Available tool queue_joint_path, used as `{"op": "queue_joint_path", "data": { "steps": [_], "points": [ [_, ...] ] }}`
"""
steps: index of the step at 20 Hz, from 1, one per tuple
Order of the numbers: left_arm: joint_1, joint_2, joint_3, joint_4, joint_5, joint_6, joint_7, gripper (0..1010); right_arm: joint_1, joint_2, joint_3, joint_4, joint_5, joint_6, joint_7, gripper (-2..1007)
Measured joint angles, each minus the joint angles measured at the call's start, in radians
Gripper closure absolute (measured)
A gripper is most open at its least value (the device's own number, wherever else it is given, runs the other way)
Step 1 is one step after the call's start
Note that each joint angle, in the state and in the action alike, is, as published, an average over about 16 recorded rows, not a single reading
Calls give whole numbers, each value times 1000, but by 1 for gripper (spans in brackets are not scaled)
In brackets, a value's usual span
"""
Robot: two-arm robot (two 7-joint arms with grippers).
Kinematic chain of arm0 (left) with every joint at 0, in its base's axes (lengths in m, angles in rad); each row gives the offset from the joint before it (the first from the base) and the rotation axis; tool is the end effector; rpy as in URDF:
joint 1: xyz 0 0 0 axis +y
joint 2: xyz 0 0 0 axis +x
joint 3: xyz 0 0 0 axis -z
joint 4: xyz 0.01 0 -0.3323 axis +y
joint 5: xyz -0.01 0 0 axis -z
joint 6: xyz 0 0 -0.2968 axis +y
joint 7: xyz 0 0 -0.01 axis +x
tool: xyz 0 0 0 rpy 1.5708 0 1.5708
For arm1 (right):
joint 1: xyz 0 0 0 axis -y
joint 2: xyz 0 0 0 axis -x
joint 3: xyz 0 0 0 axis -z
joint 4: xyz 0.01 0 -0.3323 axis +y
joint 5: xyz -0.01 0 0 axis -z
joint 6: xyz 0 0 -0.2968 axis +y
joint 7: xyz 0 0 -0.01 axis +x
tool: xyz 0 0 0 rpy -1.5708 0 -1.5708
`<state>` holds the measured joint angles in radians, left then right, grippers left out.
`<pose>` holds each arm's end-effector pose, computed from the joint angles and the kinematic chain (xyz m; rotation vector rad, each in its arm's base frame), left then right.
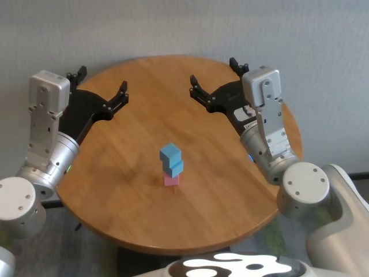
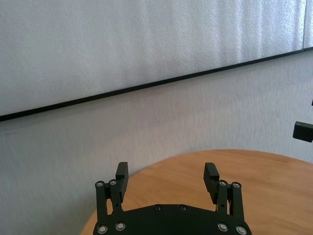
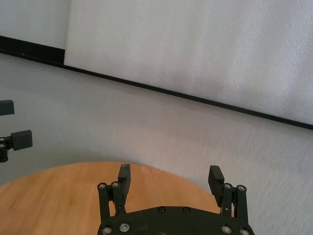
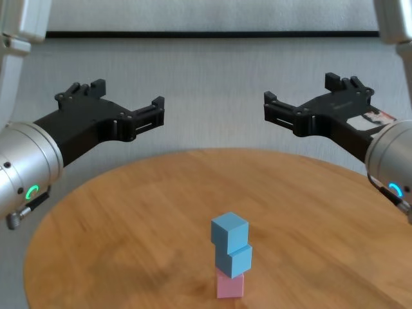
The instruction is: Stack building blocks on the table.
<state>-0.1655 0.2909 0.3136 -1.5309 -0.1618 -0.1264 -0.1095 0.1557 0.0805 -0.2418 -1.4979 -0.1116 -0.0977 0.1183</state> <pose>0.3570 0.0081 -0.3118 -0.0168 -0.2403 1.1603 0.3595 0.0461 -0.3166 -0.0358 -0.2907 -1.2053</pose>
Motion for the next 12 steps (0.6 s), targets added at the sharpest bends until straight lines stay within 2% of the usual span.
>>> {"op": "queue_joint_path", "data": {
  "steps": [5,12],
  "points": [
    [8,-7,-11,-8,9,-3,-5,10,-33,11,9,-70,37,69,30,0],
    [19,-8,-24,-20,-1,12,-41,10,-71,33,22,-155,103,164,75,0]
  ]
}}
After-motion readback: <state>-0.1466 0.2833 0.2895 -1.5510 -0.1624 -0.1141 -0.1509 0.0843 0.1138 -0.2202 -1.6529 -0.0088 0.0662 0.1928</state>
